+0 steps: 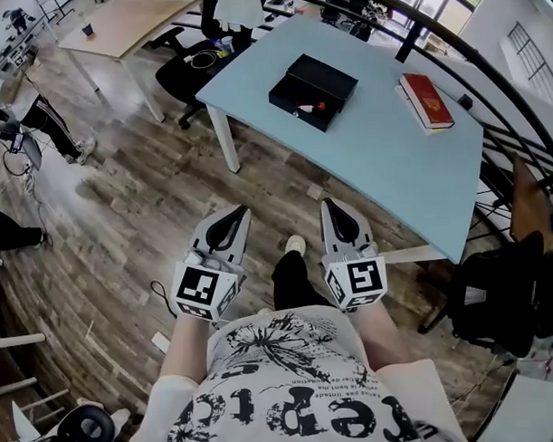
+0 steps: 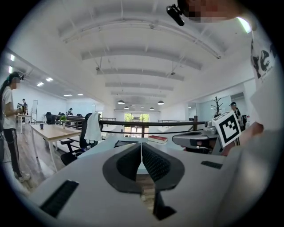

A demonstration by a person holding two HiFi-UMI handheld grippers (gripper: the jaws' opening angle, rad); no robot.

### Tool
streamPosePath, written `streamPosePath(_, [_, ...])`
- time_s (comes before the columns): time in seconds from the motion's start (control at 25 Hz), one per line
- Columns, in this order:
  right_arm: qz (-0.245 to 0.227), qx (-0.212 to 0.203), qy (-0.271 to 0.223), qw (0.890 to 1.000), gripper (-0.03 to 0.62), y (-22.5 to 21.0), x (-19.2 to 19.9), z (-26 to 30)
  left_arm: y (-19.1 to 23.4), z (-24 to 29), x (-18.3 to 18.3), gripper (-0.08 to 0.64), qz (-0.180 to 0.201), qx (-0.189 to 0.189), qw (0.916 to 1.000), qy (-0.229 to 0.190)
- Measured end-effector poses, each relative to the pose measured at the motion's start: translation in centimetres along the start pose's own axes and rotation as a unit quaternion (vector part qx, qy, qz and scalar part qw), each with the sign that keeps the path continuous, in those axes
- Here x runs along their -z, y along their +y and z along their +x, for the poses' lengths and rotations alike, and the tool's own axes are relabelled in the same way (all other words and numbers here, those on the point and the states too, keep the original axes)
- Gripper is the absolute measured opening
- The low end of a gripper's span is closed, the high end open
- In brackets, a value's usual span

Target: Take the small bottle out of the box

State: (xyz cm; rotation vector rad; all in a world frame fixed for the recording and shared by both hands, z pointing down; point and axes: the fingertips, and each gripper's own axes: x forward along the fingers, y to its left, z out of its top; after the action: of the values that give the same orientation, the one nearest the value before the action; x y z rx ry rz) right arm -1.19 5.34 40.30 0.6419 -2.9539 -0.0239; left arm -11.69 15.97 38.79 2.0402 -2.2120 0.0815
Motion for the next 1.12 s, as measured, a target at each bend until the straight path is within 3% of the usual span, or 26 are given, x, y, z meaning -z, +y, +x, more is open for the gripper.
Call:
streamPosePath(0.2, [0.002,0.001,-0.003,1.0,0.009,-5.4,-0.8,7.0,3.9,7.6,-1.8,0.021,-0.007,-0.015,0.9999,0.001])
streamPosePath(0.4, [0.001,-0.002,-0.01,1.0,0.01,-11.3,-2.4,13.4,6.2,16.4,-4.0,0.021,0.008,-0.004,1.0,0.004])
streamPosePath(0.68, [-0.005,0.017,-0.003,1.0,0.01,-19.8,-3.1,19.9,8.7,27.8,-5.5,0.021,0.0,0.014,0.9999,0.005])
streamPosePath(0.88, [0.004,0.057,0.007,0.998,0.01,-24.3,-2.8,22.6,9.6,34.1,-5.4,0.021,0.006,0.049,0.9986,0.021])
streamPosePath(1.12, [0.013,0.11,0.018,0.994,0.01,-28.0,-1.8,25.2,10.5,41.0,-4.8,0.021,0.023,0.118,0.992,0.039])
